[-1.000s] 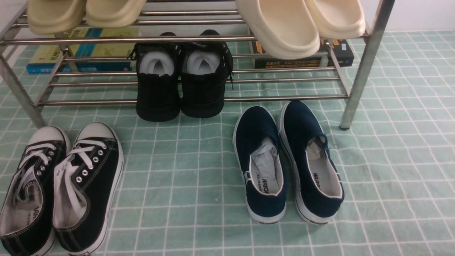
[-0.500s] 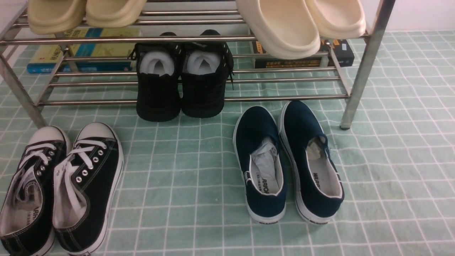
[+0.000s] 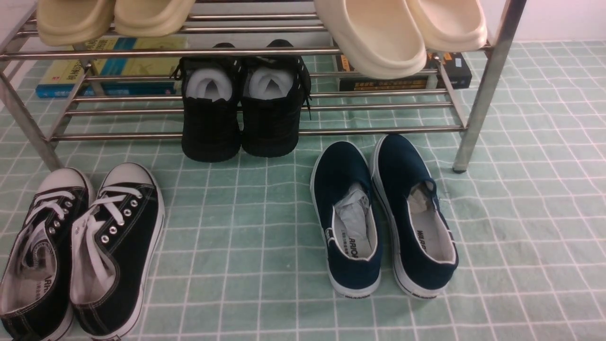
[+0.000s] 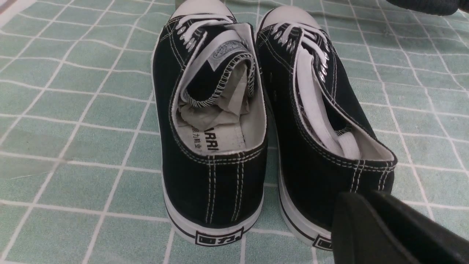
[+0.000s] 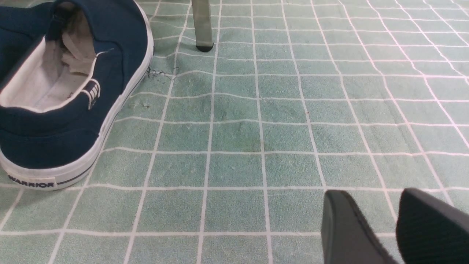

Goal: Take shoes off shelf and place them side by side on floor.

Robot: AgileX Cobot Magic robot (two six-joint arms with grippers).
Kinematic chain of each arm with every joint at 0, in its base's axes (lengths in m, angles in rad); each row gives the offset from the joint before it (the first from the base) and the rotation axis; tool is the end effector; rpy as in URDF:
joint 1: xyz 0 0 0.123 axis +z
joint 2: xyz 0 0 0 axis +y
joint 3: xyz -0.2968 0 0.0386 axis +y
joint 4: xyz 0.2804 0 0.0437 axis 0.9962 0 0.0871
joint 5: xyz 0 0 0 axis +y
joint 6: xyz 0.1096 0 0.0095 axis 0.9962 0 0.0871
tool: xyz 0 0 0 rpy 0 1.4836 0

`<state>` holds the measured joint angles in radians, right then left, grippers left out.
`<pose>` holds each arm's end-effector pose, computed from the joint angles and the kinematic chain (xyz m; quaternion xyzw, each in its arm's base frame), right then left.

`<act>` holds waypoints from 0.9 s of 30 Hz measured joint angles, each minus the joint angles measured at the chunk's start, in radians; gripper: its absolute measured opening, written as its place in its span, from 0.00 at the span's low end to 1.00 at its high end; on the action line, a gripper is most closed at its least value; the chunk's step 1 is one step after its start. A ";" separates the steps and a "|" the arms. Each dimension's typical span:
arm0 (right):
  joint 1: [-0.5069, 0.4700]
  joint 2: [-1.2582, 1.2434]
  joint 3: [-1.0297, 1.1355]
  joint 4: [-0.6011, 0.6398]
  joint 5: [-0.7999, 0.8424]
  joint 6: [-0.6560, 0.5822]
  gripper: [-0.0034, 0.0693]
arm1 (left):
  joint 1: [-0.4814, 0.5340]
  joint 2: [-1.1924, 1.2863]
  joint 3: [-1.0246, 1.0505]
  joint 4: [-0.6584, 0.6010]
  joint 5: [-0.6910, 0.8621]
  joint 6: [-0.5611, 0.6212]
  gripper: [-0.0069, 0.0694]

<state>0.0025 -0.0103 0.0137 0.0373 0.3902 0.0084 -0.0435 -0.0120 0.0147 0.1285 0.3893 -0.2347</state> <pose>0.0882 0.0018 0.1681 0.0121 0.8066 0.0191 0.5907 0.0883 0.0015 0.1682 -0.0435 0.8041 -0.0276 0.5922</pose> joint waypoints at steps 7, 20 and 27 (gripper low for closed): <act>0.000 0.000 0.000 0.000 0.000 0.000 0.38 | 0.000 0.000 0.000 0.004 0.000 0.000 0.19; 0.000 0.000 0.000 0.000 0.000 0.000 0.38 | 0.000 0.000 0.000 0.004 0.000 0.000 0.21; 0.000 0.000 0.000 0.000 0.000 0.000 0.38 | 0.000 0.000 0.000 0.004 0.000 0.000 0.21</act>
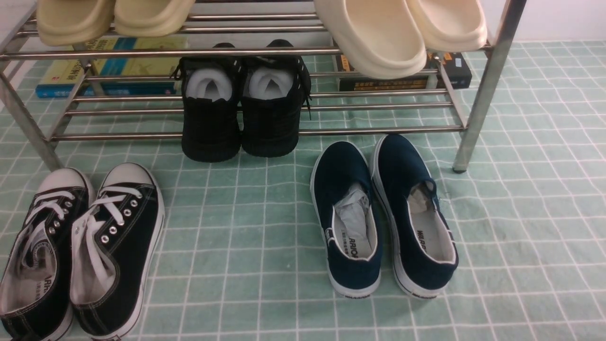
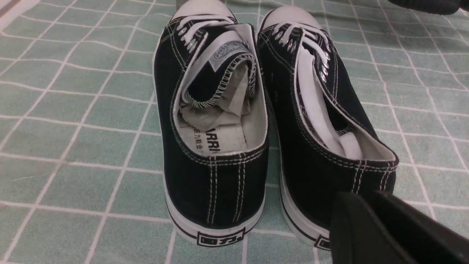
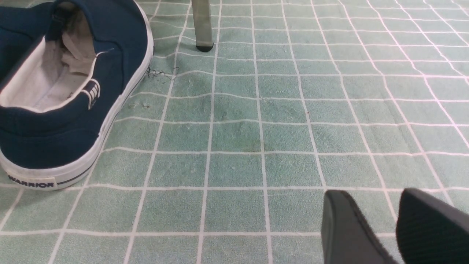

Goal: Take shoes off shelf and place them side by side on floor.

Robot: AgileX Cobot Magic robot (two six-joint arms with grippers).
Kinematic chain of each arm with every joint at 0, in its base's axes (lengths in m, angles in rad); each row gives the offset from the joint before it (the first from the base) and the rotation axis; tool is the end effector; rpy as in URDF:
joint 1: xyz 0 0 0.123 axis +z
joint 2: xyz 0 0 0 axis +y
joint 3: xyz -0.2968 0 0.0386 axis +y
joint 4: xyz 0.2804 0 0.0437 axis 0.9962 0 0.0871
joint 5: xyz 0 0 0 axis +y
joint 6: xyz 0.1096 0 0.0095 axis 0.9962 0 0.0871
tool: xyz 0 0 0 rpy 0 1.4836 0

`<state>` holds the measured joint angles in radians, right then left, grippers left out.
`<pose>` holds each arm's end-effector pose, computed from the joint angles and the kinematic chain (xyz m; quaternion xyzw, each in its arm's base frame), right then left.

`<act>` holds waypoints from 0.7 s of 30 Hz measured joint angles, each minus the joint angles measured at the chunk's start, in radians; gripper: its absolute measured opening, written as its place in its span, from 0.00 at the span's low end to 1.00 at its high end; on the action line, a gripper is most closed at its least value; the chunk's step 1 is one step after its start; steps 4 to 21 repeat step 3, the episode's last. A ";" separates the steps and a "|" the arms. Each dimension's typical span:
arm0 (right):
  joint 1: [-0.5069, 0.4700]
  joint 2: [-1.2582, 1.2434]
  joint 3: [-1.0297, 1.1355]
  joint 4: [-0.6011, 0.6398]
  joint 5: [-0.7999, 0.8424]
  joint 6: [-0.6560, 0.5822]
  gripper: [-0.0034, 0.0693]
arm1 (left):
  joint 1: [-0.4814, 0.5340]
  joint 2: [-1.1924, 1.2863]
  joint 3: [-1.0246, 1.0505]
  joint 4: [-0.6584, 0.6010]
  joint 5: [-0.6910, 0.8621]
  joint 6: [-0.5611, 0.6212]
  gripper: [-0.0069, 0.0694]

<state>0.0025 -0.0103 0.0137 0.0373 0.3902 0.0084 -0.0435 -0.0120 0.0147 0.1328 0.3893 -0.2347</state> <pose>0.0882 0.0018 0.1681 0.0121 0.8066 0.0191 0.5907 0.0883 0.0017 0.1683 -0.0424 0.8041 -0.0258 0.5924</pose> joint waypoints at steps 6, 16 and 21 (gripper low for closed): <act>0.000 0.000 0.000 0.000 0.000 0.000 0.38 | 0.000 0.000 0.000 0.000 0.000 0.000 0.21; 0.000 0.000 0.000 0.000 0.000 0.000 0.38 | 0.000 0.000 0.000 0.000 0.000 0.000 0.21; 0.000 0.000 0.000 0.000 0.000 0.000 0.38 | 0.000 0.000 0.000 0.000 0.000 0.000 0.21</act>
